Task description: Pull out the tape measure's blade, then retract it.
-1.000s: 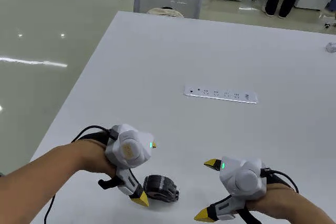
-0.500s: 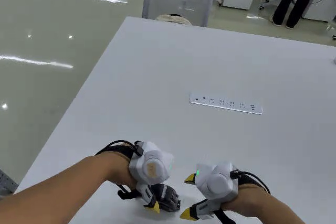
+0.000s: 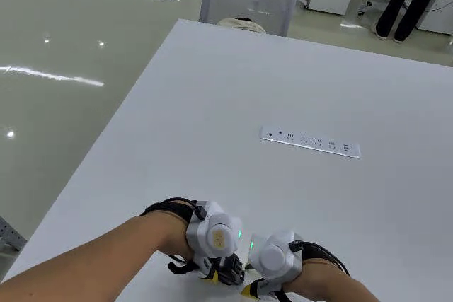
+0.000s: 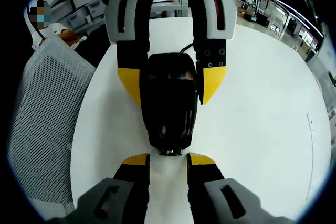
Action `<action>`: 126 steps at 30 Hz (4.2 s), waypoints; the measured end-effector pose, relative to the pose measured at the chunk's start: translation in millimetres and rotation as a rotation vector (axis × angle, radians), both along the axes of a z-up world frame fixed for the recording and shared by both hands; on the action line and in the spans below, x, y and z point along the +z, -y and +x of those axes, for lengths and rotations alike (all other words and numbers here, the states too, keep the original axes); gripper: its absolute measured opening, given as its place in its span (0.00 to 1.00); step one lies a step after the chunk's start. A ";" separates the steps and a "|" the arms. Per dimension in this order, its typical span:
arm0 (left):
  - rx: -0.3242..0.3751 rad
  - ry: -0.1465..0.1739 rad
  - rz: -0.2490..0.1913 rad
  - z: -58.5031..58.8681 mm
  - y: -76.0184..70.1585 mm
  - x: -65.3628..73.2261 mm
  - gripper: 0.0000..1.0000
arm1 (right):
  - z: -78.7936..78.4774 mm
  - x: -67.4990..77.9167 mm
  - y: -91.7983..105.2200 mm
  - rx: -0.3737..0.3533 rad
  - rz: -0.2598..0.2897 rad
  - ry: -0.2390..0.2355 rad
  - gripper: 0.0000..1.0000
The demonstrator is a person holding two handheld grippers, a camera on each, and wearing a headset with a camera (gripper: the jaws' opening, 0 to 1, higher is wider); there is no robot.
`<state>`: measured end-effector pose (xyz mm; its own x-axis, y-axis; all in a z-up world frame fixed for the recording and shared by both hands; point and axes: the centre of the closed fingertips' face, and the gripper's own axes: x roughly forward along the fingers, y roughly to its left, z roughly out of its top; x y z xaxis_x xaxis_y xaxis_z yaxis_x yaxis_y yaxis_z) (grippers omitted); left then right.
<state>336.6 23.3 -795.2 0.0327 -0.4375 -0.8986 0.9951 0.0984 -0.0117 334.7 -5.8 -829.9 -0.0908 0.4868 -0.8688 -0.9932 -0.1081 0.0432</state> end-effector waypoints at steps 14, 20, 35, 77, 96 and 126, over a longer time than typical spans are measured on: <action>0.033 -0.012 -0.048 0.5 0.5 0.0 0.34 | 0.3 -0.6 -2.5 0.009 -0.018 0.009 0.16; 0.048 -0.025 -0.050 1.9 0.9 -0.6 0.34 | 0.4 -0.1 -2.0 -0.003 -0.025 0.009 0.15; 0.063 -0.039 -0.057 1.9 1.0 -1.3 0.34 | 2.1 -1.0 4.0 -0.036 -0.076 -0.012 0.12; 0.077 -0.053 -0.092 3.2 2.2 -0.3 0.34 | 0.7 -1.6 0.6 0.003 -0.104 -0.009 0.13; 0.075 -0.045 -0.091 1.9 3.5 -0.2 0.34 | 2.5 -3.1 11.3 -0.034 -0.124 -0.036 0.12; 0.082 -0.028 -0.087 1.6 3.6 -1.6 0.34 | 4.5 -1.6 28.5 -0.061 -0.140 -0.036 0.12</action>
